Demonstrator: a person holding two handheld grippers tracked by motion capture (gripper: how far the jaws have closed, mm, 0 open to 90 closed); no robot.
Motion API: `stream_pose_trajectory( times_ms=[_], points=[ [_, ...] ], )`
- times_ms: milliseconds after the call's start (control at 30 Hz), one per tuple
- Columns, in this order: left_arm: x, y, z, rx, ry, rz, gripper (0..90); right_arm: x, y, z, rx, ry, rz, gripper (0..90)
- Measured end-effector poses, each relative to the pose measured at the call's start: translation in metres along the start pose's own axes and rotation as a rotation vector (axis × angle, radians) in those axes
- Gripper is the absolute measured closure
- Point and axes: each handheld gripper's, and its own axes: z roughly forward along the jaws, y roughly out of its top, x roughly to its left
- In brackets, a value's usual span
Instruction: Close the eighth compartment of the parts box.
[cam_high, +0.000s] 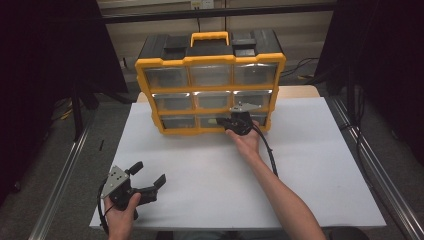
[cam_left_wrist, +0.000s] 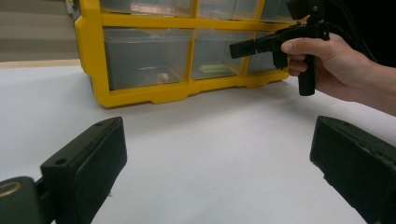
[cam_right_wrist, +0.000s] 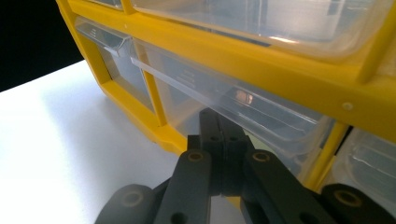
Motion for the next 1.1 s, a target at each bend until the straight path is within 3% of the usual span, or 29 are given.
stream_pose_trajectory(
  times_ms=[367,433,633,900,1100],
  points=[
    [-0.002,-0.001,0.004,-0.019,0.012,-0.04,4.1,-0.002,-0.007,-0.003,0.014,0.016,0.004,89.6],
    [0.0,-0.001,0.002,-0.001,0.009,-0.017,4.1,-0.002,-0.007,-0.003,0.015,0.019,0.004,87.9],
    [0.0,-0.001,0.003,0.0,0.009,-0.024,4.1,0.002,-0.007,-0.007,0.008,0.03,-0.008,81.4],
    [0.001,-0.002,0.004,0.005,0.012,-0.021,4.0,0.005,-0.011,-0.015,-0.003,0.053,0.008,55.5],
    [0.0,-0.002,0.004,0.001,0.012,-0.026,4.1,0.008,-0.012,-0.024,-0.01,0.024,0.006,30.5]
  ],
)
